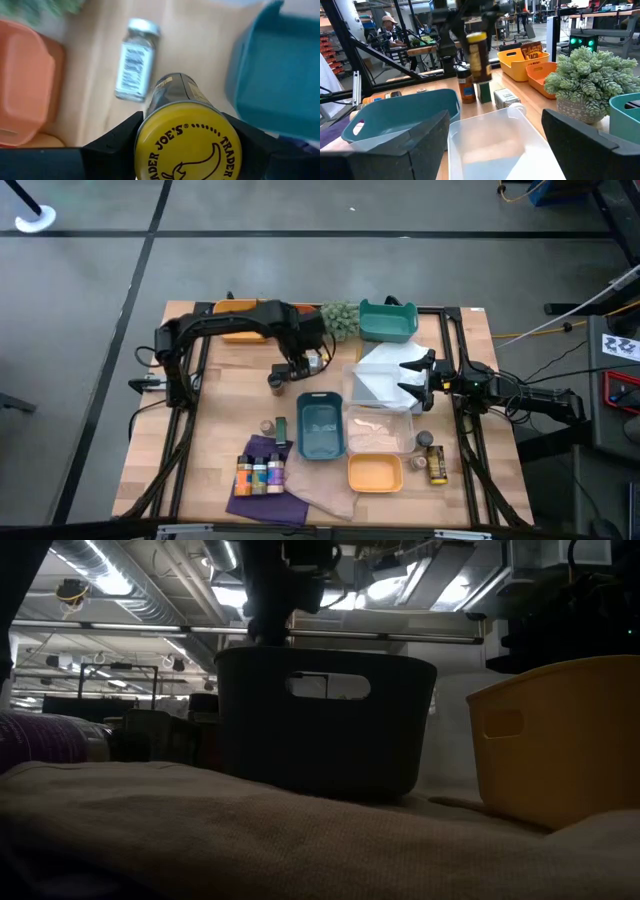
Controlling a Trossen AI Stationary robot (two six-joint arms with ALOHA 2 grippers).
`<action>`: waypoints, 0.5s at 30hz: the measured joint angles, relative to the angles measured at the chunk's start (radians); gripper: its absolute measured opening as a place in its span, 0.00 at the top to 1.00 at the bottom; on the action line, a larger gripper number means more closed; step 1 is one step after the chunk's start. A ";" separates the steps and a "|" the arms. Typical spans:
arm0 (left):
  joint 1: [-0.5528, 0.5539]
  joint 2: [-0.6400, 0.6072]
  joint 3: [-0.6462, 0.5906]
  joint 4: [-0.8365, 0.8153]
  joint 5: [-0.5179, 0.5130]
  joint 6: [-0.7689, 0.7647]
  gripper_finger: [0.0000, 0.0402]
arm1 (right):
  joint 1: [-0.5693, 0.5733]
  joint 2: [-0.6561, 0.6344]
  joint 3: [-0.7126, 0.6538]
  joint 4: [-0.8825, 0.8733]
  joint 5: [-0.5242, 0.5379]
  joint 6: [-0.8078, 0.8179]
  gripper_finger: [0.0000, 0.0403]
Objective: Sort spices by type
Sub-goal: Put the top yellow seasoning bottle into the orange bin
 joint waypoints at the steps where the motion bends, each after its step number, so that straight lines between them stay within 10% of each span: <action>1: 0.012 0.000 0.015 -0.002 0.000 0.002 0.47 | 0.000 0.000 0.000 0.000 0.000 -0.001 0.21; 15: 0.270 0.000 0.052 0.023 -0.001 0.037 0.47 | 0.000 0.000 0.000 0.000 0.000 -0.003 0.21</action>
